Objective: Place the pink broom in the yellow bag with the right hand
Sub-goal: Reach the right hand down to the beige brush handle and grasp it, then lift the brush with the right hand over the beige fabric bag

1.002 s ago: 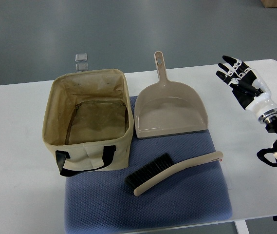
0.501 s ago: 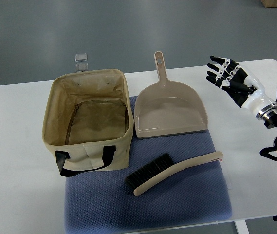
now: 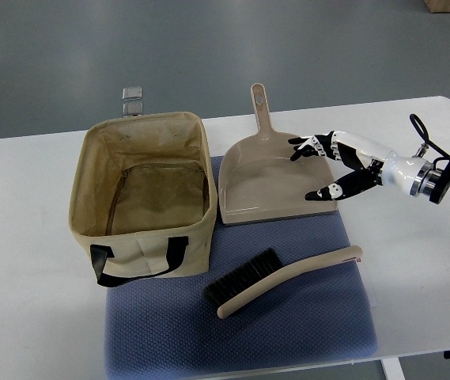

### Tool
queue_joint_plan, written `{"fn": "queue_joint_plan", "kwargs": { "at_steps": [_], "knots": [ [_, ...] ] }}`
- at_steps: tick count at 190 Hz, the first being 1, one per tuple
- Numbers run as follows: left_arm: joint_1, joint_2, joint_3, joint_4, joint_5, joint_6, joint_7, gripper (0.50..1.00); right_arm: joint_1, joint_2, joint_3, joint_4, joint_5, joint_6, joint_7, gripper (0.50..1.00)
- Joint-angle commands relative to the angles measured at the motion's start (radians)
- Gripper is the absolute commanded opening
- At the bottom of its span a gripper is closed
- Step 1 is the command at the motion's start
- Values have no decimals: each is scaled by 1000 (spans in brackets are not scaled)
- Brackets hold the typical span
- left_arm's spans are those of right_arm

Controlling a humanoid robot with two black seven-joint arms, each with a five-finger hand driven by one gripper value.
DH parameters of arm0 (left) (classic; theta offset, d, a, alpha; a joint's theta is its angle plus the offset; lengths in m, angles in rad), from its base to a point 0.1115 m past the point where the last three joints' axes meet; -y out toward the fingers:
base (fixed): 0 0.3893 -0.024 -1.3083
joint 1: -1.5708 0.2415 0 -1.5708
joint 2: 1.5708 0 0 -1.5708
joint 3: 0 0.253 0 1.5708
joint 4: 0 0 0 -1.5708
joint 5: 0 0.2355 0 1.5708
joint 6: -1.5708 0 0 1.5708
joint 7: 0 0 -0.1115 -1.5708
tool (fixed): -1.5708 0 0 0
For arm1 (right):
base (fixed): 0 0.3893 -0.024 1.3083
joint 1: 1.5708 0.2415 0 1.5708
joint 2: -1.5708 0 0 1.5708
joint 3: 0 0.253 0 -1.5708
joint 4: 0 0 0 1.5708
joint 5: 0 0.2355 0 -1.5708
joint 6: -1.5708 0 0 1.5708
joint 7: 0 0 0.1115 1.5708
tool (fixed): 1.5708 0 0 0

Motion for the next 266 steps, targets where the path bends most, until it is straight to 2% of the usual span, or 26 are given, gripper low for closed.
{"fn": "queue_joint_plan", "kwargs": {
  "at_steps": [1, 27, 76, 143, 173, 188, 217, 228, 266],
  "knots": [
    [0, 0, 0, 0, 0, 1, 0, 1000, 25, -23, -79, 26, -142, -11, 47, 921],
    [0, 0, 0, 0, 0, 1, 0, 1000, 43, -30, -143, 50, -262, -30, 56, 919],
    [0, 0, 0, 0, 0, -1, 0, 1000, 66, -23, -296, 72, -483, -184, 54, 919],
    [0, 0, 0, 0, 0, -1, 0, 1000, 65, -23, -361, 70, -624, -277, 53, 905],
    [0, 0, 0, 0, 0, -1, 0, 1000, 57, -30, -364, 69, -670, -284, 51, 770],
    [0, 0, 0, 0, 0, -1, 0, 1000, 54, -30, -364, 69, -679, -284, 51, 719],
    [0, 0, 0, 0, 0, -1, 0, 1000, 49, -30, -366, 69, -704, -293, 51, 550],
    [0, 0, 0, 0, 0, -1, 0, 1000, 48, -30, -366, 69, -706, -312, 51, 503],
    [0, 0, 0, 0, 0, -1, 0, 1000, 48, -45, -362, 67, -707, -376, 53, 500]
  ]
}}
